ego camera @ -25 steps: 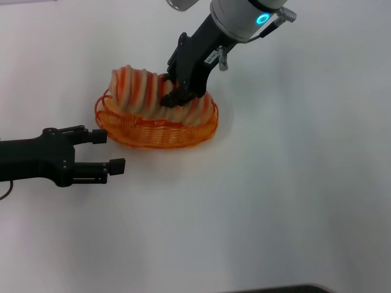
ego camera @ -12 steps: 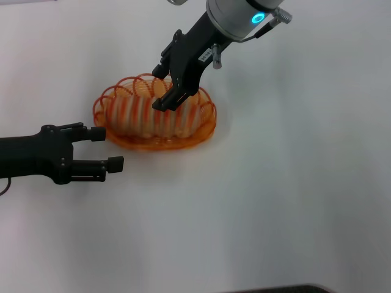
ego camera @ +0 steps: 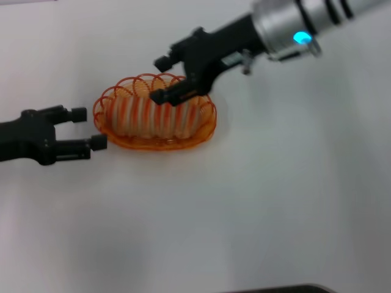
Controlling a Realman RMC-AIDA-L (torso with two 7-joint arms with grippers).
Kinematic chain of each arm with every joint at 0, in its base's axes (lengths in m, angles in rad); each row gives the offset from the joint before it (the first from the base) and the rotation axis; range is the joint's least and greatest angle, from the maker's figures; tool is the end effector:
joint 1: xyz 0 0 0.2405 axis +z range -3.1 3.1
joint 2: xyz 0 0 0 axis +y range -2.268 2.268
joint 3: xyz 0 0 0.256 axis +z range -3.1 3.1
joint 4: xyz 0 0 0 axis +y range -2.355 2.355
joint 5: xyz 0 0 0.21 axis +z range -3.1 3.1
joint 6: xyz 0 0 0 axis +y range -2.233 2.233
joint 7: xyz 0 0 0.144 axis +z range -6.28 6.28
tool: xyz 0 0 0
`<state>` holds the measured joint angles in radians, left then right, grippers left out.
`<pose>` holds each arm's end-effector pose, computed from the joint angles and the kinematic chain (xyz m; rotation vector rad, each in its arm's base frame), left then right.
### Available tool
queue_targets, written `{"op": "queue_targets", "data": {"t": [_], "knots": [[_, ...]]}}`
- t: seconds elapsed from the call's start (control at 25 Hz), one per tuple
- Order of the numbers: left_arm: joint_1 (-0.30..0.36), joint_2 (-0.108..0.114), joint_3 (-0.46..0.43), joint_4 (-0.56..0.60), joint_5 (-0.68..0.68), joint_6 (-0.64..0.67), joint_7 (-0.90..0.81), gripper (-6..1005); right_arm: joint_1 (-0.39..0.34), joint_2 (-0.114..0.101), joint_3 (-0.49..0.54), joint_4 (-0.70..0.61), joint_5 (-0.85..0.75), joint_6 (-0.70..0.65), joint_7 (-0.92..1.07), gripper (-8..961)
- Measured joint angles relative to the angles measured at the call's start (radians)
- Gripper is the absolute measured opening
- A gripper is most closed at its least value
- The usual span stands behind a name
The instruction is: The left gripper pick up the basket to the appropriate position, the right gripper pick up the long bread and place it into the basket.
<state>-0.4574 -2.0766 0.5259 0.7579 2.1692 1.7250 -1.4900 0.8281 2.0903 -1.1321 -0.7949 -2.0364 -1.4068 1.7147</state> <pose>-0.2917 0.2966 0.0257 -2.7262 -0.8299 -0.6618 0.1307 0.3855 -0.0452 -3.0418 0.3135 0.3054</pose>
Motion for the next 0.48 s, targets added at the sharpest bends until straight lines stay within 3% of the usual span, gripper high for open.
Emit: {"op": "queue_targets", "data": {"t": [0.2,0.32,0.48], "knots": [[-0.003,0.001,-0.025,0.000,-0.002,-0.033,-0.001,904,-0.244,-0.005,0.027,0.004,0.276,-0.008,-0.166,695],[0.004,-0.012,-0.026,-0.003,-0.002,-0.061,-0.002,904,-0.384,-0.001,0.060,0.086,0.453,-0.007,-0.363,694],[0.015,-0.038,-0.022,-0.008,-0.003,-0.112,0.015,904,-0.458,-0.005,0.105,0.259,0.596,-0.009,-0.563,693]]}}
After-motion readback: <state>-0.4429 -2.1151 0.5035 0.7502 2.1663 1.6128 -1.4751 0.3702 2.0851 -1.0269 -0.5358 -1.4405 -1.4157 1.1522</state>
